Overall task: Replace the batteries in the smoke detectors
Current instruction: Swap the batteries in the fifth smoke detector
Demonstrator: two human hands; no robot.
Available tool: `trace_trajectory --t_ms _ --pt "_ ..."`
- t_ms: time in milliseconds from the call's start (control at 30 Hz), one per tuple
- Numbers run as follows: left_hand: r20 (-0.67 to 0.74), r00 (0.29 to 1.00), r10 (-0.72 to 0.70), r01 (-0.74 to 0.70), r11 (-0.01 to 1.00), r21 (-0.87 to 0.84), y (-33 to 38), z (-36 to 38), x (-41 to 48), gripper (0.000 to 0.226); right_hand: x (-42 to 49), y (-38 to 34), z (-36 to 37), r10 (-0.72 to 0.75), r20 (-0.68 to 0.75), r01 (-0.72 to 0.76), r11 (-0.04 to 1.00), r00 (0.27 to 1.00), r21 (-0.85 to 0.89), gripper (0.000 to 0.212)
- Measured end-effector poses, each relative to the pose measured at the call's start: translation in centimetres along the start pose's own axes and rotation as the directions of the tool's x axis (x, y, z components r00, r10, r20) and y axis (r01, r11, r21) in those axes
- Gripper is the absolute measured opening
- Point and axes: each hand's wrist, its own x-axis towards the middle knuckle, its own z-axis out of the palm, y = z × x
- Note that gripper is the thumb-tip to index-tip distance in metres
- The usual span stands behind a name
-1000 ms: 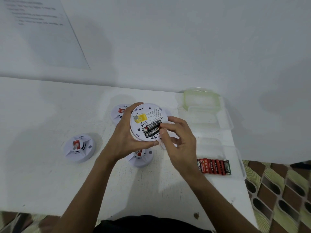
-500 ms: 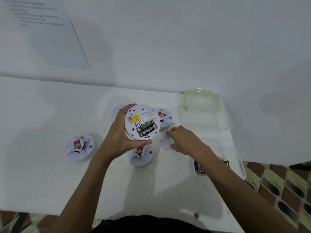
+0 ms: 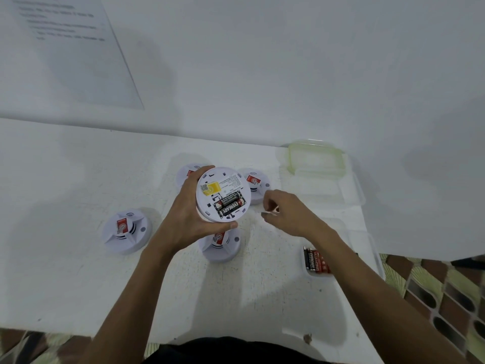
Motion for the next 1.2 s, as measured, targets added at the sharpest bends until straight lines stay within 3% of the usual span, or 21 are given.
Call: trace_trajectory --t_ms 100,200,367,533,667,833,1200 --pt "0.004 1.0 0.006 -0.006 1.0 -0.01 -0.1 0.0 0.0 0.1 -0.9 -1.6 -1.5 0.064 -0.034 -0.047 0.931 0.997 0.362 0.025" --pt "0.005 1.0 0.01 -0.01 1.0 -0.021 -0.1 0.0 -0.1 0.099 -1.5 -3.4 -2.7 0.105 -0.059 -0.042 0.76 0.993 0.649 0.024" --pt "0.005 1.0 0.018 -0.018 1.0 -0.018 0.0 0.1 -0.1 0.099 -2.2 -6.2 -3.8 0.079 -0.153 0.063 0.661 0.985 0.748 0.022" --pt "0.017 0.999 0.028 -0.028 1.0 -0.001 0.3 0.4 -0.1 0.099 -2.8 -9.0 -3.0 0.064 -0.225 0.083 0.806 0.972 0.587 0.033" --pt "0.034 0.999 0.042 -0.042 0.999 0.012 0.3 0.6 0.0 0.105 -3.2 -10.8 -1.4 -0.017 -0.437 0.144 0.955 0.899 0.259 0.036" --pt "0.05 0.996 0.07 -0.067 0.996 -0.054 0.4 0.6 -0.2 0.087 -2.8 -11.3 0.8 -0.177 -0.583 0.189 0.981 0.793 -0.041 0.038" --pt "-0.031 0.986 0.164 -0.164 0.986 -0.006 1.3 0.1 -0.1 0.084 -3.3 -11.0 1.0 -0.186 -0.503 0.23 0.973 0.844 0.026 0.033"
